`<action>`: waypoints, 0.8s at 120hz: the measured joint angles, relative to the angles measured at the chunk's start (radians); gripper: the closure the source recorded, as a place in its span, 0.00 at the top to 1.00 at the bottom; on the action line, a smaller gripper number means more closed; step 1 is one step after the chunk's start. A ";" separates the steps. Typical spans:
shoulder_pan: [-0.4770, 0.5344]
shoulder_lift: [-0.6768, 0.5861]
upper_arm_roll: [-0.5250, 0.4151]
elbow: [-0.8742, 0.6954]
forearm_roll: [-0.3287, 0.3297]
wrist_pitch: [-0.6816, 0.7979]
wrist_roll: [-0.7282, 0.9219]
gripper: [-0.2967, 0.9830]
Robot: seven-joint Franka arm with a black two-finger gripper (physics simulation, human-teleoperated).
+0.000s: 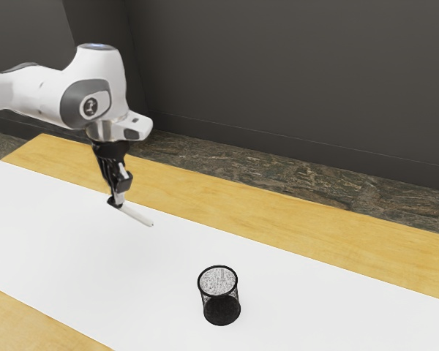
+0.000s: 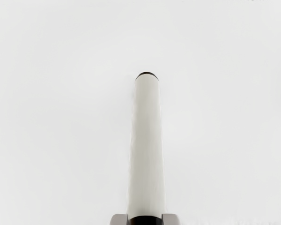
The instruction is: Put the marker into the pen holder.
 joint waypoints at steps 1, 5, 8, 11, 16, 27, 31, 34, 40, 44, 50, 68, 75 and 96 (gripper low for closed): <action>-0.005 -0.006 -0.006 -0.001 -0.002 -0.007 -0.002 0.20; -0.025 -0.027 -0.030 -0.002 -0.007 -0.031 -0.011 0.20; -0.043 -0.042 -0.044 -0.003 -0.010 -0.049 -0.018 0.20; -0.064 -0.055 -0.056 -0.003 -0.013 -0.066 -0.026 0.21; -0.081 -0.070 -0.086 -0.002 -0.018 -0.091 -0.041 0.21; -0.120 -0.076 -0.126 0.009 -0.042 -0.133 -0.073 0.22; -0.134 -0.074 -0.134 0.013 -0.051 -0.147 -0.085 0.22; -0.139 -0.071 -0.144 0.021 -0.057 -0.158 -0.094 0.22; -0.146 -0.041 -0.170 0.067 -0.065 -0.182 -0.112 0.22; -0.158 -0.004 -0.182 0.110 -0.069 -0.197 -0.123 0.22; -0.181 0.045 -0.192 0.162 -0.074 -0.217 -0.138 0.23; -0.247 0.137 -0.197 0.268 -0.082 -0.271 -0.183 0.25; -0.249 0.172 -0.197 0.300 -0.083 -0.285 -0.198 0.25; -0.201 0.231 -0.188 0.350 -0.087 -0.308 -0.233 0.44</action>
